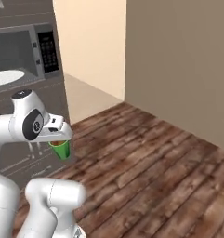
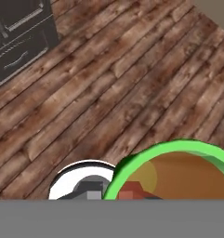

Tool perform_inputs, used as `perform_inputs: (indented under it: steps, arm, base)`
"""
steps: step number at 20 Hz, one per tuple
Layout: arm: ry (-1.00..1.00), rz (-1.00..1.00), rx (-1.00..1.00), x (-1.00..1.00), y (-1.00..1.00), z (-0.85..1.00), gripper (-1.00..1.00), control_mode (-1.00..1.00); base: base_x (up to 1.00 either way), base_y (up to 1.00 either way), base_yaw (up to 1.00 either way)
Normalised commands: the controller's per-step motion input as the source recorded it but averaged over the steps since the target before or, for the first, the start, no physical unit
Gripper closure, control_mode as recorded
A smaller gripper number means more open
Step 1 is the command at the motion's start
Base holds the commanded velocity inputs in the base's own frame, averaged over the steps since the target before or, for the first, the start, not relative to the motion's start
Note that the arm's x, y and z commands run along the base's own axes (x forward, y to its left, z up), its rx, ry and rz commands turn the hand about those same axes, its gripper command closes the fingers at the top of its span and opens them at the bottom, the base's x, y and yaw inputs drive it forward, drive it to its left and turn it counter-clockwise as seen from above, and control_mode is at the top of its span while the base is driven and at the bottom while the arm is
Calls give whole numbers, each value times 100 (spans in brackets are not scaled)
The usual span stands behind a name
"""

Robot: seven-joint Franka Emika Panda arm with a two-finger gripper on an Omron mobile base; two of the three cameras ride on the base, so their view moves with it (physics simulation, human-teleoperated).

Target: Place the microwavable item in the microwave. Then, close the microwave door and press the start button.

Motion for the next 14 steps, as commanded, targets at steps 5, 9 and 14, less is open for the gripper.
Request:
perform_inputs:
  steps: [5, 9, 14]
  arm:
    - [0, 0, 0, 0, 0, 0, 100, 100]
    - [0, 0, 0, 0, 0, 0, 100, 100]
    - [0, 0, 0, 0, 0, 0, 100, 100]
  base:
    - [100, -21, 70]
    - [100, -16, 72]
    - [100, -33, 67]
